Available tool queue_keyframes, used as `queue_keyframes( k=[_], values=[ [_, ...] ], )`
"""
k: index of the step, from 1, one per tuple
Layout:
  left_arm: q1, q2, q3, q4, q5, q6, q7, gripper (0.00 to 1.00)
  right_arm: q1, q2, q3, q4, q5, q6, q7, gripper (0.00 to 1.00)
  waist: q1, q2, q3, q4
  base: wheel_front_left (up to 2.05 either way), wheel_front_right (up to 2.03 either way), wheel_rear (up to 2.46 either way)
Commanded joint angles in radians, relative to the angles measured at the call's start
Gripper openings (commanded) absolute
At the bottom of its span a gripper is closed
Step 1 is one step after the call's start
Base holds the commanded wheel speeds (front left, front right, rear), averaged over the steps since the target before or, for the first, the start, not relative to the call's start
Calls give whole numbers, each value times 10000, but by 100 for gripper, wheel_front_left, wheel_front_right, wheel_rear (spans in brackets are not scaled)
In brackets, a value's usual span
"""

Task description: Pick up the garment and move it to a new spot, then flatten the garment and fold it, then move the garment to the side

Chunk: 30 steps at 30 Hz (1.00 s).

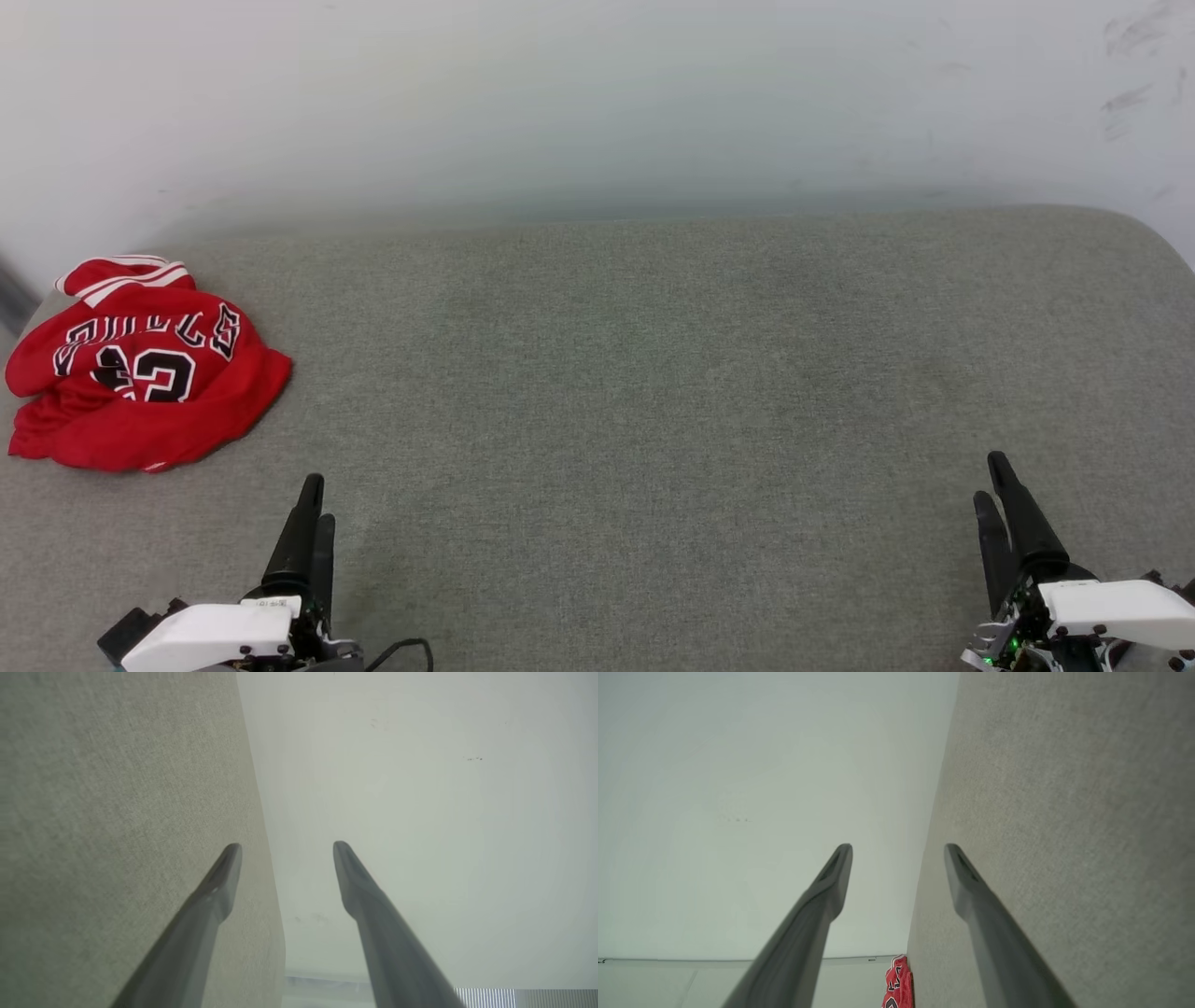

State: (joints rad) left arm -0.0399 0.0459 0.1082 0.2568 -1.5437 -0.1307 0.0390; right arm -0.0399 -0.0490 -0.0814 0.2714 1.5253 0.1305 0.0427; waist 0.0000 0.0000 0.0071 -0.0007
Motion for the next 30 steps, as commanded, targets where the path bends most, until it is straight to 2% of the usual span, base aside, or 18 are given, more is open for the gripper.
queue_keyframes(
  k=[1, 11, 22, 27, 30],
  values=[
    [7, 24, 130, -185, 265, 0, -116, 100, -152, -20, -14, -182, -392, 2, -126, 100, 0, 0, 4, -4, 0, 0, 0],
    [139, 29, 554, -497, 1869, 0, -538, 100, -317, -20, -92, -324, -2395, 2, -550, 100, 0, 0, 54, -41, 0, 0, 0],
    [74, 34, 1240, -1335, 4098, 0, -944, 100, -366, -21, -283, -1550, -6079, 2, -965, 100, 0, 0, 141, -74, 0, 0, 0],
    [96, 34, 999, -2349, 5726, 114, -1116, 100, -396, -21, 145, -2206, -8121, 3, -1139, 100, 0, 0, 222, -72, 0, 0, 0],
    [167, 35, 723, -2665, 6395, 311, -1182, 100, -404, -23, 199, -2419, -8673, 2, -1204, 100, 0, 0, 247, -64, 0, 0, 0]
  ],
)
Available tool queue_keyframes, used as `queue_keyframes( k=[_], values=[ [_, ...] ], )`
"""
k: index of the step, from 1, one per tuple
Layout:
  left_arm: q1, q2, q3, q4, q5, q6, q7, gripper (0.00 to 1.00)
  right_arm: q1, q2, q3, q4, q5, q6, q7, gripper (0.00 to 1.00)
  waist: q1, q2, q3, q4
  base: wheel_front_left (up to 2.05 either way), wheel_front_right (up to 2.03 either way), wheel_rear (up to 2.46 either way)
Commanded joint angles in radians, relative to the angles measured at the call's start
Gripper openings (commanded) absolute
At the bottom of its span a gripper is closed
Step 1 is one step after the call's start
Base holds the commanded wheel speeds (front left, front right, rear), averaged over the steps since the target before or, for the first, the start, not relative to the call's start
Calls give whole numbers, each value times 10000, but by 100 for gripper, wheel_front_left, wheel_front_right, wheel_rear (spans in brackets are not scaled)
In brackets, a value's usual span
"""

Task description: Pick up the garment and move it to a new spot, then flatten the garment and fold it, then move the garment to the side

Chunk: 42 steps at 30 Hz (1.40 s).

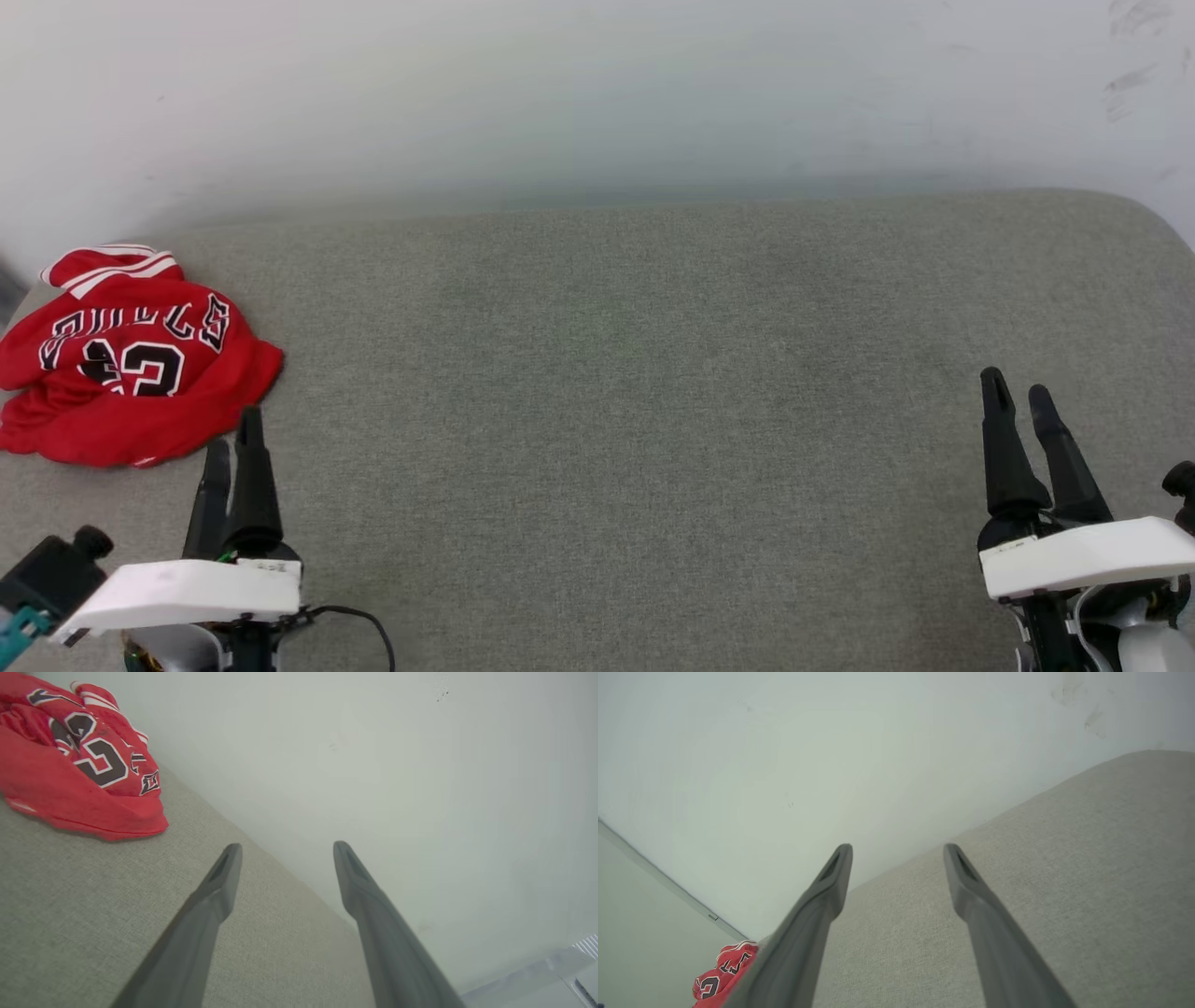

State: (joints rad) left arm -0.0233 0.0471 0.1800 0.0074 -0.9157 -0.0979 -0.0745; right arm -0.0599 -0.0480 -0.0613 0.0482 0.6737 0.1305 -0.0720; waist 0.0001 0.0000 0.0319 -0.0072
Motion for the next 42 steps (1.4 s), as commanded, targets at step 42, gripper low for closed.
queue_keyframes(
  k=[42],
  values=[
    [361, 1934, -4837, -1120, 6086, 3679, -1197, 100, 45, -31, 685, -595, -6639, 1, -1214, 100, -1, 0, 198, -182, 0, 0, 0]
  ],
)
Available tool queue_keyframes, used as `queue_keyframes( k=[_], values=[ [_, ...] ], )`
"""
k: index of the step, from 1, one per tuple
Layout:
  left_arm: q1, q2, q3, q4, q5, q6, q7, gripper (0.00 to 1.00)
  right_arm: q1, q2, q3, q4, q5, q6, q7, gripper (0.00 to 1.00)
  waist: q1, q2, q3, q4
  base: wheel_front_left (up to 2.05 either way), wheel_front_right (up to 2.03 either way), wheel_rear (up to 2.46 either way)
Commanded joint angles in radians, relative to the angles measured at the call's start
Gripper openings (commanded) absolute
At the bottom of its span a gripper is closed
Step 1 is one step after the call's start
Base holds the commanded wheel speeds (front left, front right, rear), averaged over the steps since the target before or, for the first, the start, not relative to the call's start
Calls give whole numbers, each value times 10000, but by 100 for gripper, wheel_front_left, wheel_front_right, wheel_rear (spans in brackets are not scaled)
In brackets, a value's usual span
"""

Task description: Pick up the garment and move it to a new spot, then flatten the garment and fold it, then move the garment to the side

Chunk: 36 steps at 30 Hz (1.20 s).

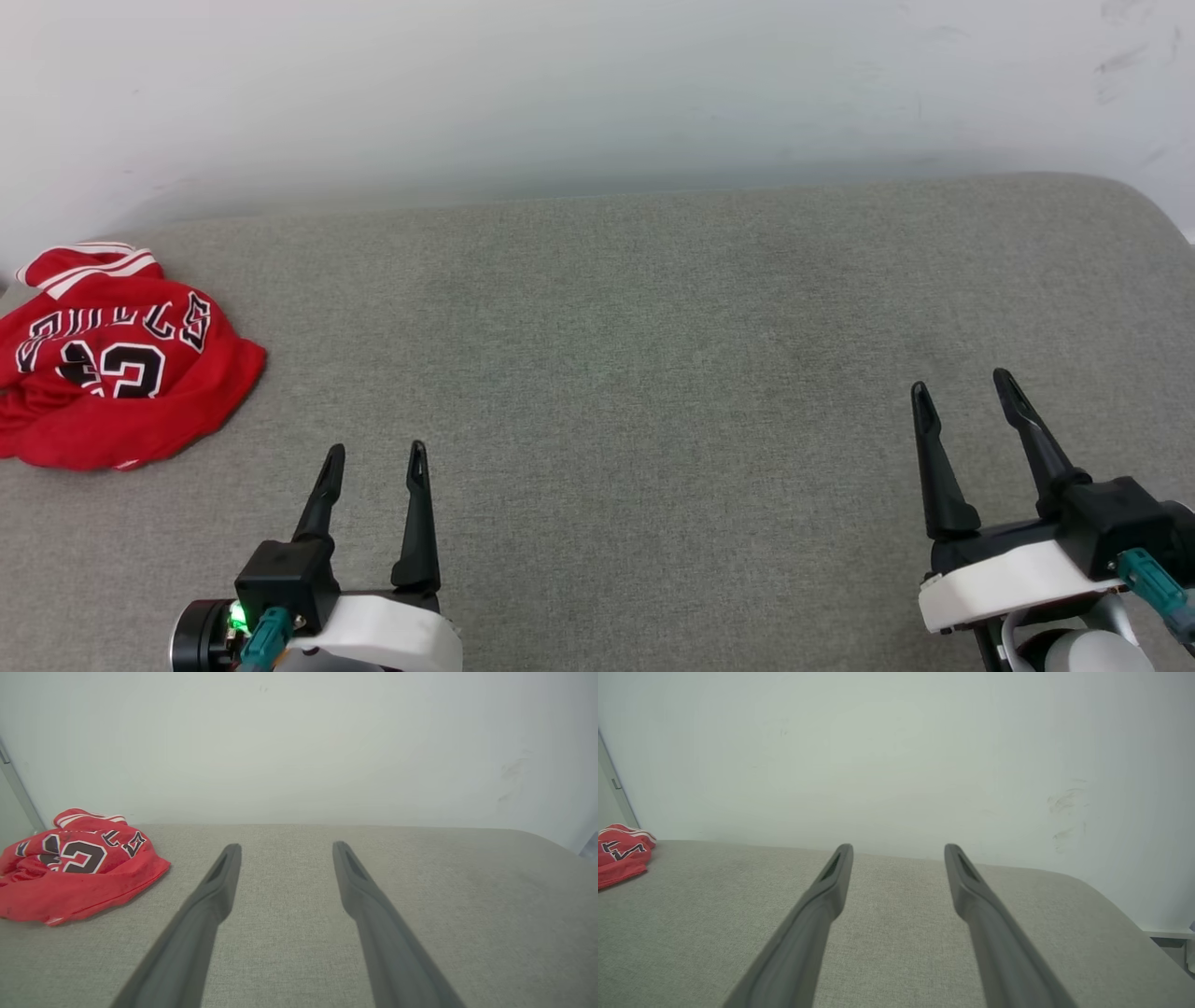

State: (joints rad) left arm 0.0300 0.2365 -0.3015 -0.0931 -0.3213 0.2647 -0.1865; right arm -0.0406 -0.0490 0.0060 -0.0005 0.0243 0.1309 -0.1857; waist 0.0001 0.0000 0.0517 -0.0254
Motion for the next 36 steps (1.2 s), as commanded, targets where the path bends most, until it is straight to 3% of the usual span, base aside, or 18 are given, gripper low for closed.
queue_keyframes(
  k=[1, 9, 17, 23, 36],
  values=[
    [-164, 61, -17, -152, 195, 64, -96, 100, -145, -21, 43, -118, -197, -3, -108, 100, -1, 0, -3, -7, 0, 0, 0],
    [164, -301, 482, -518, 282, -361, -269, 100, 9, -22, 190, 13, 341, -3, -268, 100, -1, 0, -34, -13, 0, 0, 0],
    [682, -1336, 1932, -448, 353, -2315, -423, 100, 132, -24, 524, 617, 1907, -3, -447, 100, -1, 0, -32, 13, 0, 0, 0],
    [928, -1755, 2702, -111, 885, -3374, -549, 100, 80, -21, 653, 993, 1840, -3, -551, 100, -1, 0, -17, -2, 0, 0, 0],
    [806, -1865, 2897, 575, 1633, -3806, -756, 100, -42, -19, 861, 1442, 1230, -3, -764, 100, -1, 0, 99, -68, 0, 0, 0]
  ],
)
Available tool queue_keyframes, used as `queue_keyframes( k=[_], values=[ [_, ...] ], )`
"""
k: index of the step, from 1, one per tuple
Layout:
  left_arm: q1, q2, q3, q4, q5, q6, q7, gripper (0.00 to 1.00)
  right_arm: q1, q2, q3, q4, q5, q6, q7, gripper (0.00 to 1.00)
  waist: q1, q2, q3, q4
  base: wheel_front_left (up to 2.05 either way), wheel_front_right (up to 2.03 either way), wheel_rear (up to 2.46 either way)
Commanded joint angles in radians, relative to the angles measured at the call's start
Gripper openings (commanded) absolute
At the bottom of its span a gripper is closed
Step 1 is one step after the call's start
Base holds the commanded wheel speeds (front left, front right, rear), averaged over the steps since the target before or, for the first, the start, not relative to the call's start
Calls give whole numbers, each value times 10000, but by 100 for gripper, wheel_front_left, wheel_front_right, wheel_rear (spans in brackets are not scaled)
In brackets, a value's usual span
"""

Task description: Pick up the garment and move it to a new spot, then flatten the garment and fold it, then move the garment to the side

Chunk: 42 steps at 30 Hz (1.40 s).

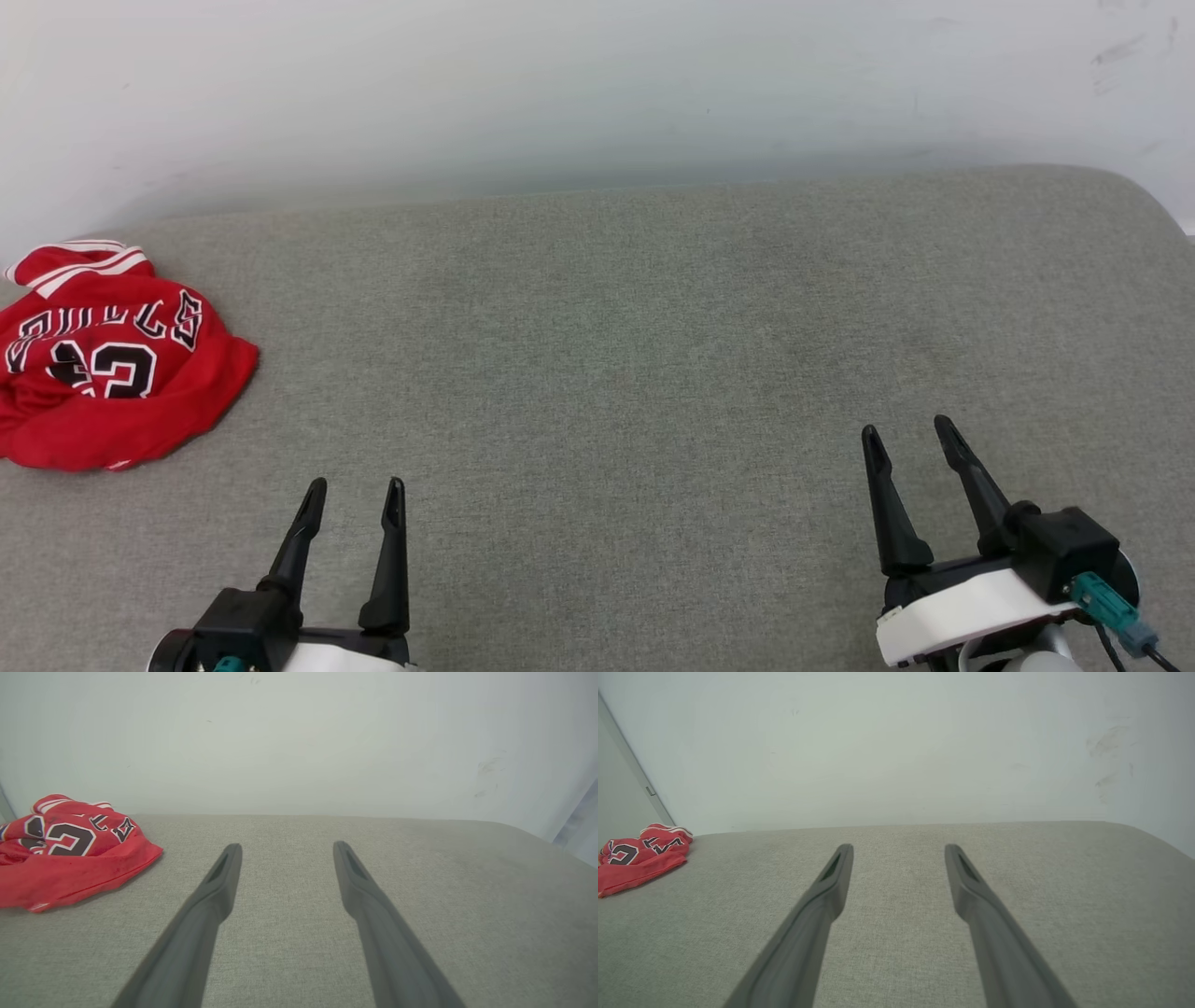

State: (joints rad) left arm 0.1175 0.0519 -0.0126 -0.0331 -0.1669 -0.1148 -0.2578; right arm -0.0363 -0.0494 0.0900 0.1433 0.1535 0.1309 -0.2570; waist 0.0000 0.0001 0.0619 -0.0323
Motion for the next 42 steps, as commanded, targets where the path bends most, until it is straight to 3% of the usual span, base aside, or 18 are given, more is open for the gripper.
queue_keyframes(
  k=[1, 22, 42],
  values=[
    [-69, -19, -2, -13, 148, -24, -57, 100, -89, -15, 21, 10, -117, -3, -69, 100, 0, -1, 5, -1, 0, 0, 0],
    [-216, -18, 77, 201, 217, -138, -79, 100, -30, -15, 19, -121, -324, -3, -88, 100, 0, -1, -37, 305, 0, 0, 0],
    [254, -16, 1007, 39, 191, -154, -78, 100, 299, -14, 773, 111, -211, -3, -86, 100, 0, -1, -433, 3199, 0, 0, 0]
  ],
)
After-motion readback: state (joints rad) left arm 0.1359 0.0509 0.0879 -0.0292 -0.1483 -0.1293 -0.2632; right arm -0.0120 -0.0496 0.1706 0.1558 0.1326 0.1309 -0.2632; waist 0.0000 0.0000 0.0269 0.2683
